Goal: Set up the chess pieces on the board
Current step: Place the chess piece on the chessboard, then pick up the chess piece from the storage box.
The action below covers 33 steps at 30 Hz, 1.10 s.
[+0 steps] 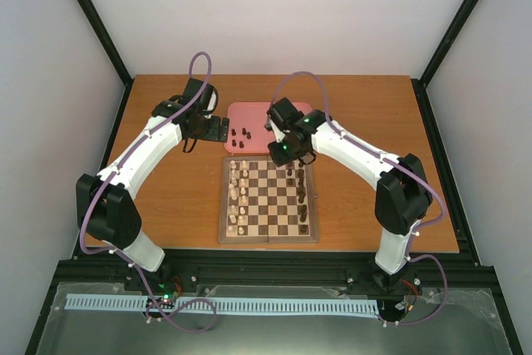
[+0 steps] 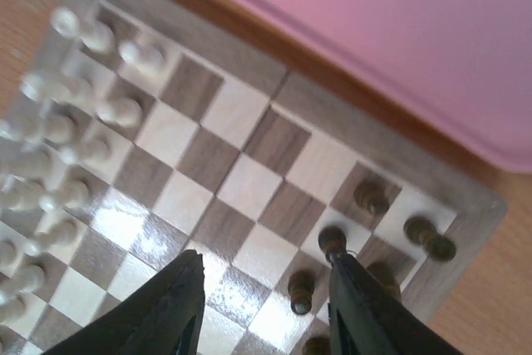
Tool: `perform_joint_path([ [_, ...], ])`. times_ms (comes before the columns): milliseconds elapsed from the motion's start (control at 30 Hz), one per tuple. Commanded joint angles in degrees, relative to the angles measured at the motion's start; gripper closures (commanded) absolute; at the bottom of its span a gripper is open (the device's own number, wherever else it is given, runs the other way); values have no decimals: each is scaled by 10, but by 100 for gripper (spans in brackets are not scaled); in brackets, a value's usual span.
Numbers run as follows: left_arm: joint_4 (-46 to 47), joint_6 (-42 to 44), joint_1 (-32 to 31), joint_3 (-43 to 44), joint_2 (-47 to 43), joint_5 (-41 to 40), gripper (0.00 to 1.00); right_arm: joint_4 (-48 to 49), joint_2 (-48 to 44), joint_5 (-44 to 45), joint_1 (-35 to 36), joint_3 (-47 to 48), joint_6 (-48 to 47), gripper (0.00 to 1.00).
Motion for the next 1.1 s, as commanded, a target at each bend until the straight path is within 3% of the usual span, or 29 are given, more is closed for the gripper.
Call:
perform_joint_path([
  [0,4,1,-4,9,-9,-2,0,-16,22,-5,1,82,-21,54],
  [167,0,1,-4,14,-13,-3,0,-13,128,-29,1,212,-26,48],
  [467,-2,-3,-4,15,-23,1,0,-2,298,-64,-2,392,-22,48],
  [667,1,-2,-4,8,-27,5,0,33,341,-12,-10,418,-15,48],
  [1067,3,-3,-4,3,-23,5,0,38,429,-38,-35,486,-10,51],
])
